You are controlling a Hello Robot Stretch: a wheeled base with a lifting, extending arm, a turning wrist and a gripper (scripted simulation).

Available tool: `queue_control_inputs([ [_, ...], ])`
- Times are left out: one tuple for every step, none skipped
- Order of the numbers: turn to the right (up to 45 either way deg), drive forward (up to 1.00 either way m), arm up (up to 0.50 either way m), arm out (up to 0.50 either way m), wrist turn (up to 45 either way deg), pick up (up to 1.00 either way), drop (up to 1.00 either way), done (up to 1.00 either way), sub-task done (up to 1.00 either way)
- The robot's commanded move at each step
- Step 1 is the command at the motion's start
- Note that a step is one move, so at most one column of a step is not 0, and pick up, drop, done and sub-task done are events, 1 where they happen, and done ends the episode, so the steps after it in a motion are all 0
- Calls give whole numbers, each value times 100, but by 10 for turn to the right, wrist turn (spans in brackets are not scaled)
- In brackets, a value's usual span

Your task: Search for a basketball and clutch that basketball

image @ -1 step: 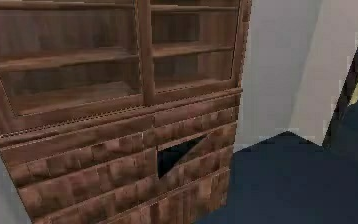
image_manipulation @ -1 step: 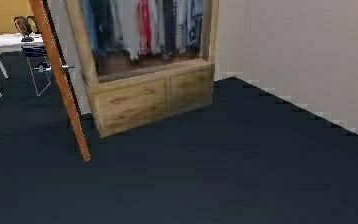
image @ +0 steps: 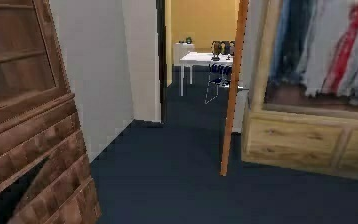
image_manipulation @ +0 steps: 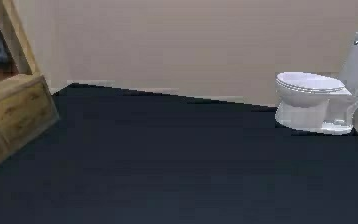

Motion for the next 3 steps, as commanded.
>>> queue_control_inputs([
  [60, 0, 0, 0, 0, 0, 0, 0, 0],
  [0, 100, 0, 0, 0, 0, 0, 0, 0],
  [120, 0, 0, 0, 0, 0, 0, 0, 0],
])
